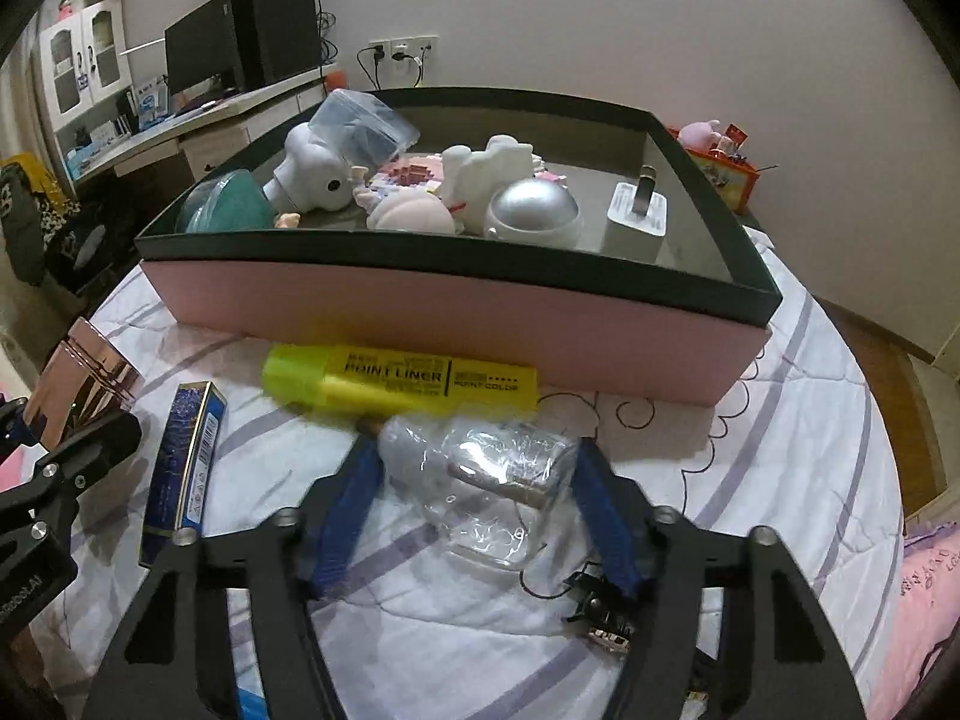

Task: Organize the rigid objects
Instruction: 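Grip the rose-gold cup with the left tool while the right tool grips the glass bottle, then lift the cup and bottle and carry them toward the pink box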

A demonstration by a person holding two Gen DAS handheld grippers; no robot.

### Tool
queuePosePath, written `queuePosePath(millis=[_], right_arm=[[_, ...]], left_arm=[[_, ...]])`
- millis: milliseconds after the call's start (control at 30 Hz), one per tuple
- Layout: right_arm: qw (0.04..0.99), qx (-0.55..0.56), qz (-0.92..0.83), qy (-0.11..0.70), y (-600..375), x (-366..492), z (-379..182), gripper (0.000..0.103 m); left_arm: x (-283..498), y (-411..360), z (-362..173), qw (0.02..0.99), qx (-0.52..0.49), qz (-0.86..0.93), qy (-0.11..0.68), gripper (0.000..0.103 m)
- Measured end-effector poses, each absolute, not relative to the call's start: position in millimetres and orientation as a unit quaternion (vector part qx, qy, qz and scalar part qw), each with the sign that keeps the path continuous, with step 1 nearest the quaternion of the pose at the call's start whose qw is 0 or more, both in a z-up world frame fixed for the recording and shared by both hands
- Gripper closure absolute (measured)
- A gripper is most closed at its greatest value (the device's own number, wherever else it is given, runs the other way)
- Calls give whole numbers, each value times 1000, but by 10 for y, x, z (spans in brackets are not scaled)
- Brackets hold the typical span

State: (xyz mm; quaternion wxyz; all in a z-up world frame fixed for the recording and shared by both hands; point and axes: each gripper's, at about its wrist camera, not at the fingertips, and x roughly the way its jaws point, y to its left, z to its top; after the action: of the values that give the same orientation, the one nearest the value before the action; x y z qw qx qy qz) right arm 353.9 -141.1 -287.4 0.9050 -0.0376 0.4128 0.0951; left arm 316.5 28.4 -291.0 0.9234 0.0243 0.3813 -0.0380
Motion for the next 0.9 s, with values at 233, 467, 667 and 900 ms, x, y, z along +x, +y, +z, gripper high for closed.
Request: queuePosePath(millis=[233, 467, 667, 900], right_arm=[[917, -31, 98, 386, -1453, 3386, -2769, 39], [944, 3, 96, 315, -1571, 2994, -2376, 39], [968, 3, 97, 229, -1579, 2553, -1877, 38], [980, -8, 82, 179, -1548, 2240, -1628, 38]], left_arm=[[3078, 273, -2783, 930, 20, -39, 366, 56], [2907, 164, -2480, 943, 18, -43, 328, 56], [2669, 3, -2121, 961, 11, -53, 273, 56], [2345, -156, -1727, 976, 12, -58, 209, 56]])
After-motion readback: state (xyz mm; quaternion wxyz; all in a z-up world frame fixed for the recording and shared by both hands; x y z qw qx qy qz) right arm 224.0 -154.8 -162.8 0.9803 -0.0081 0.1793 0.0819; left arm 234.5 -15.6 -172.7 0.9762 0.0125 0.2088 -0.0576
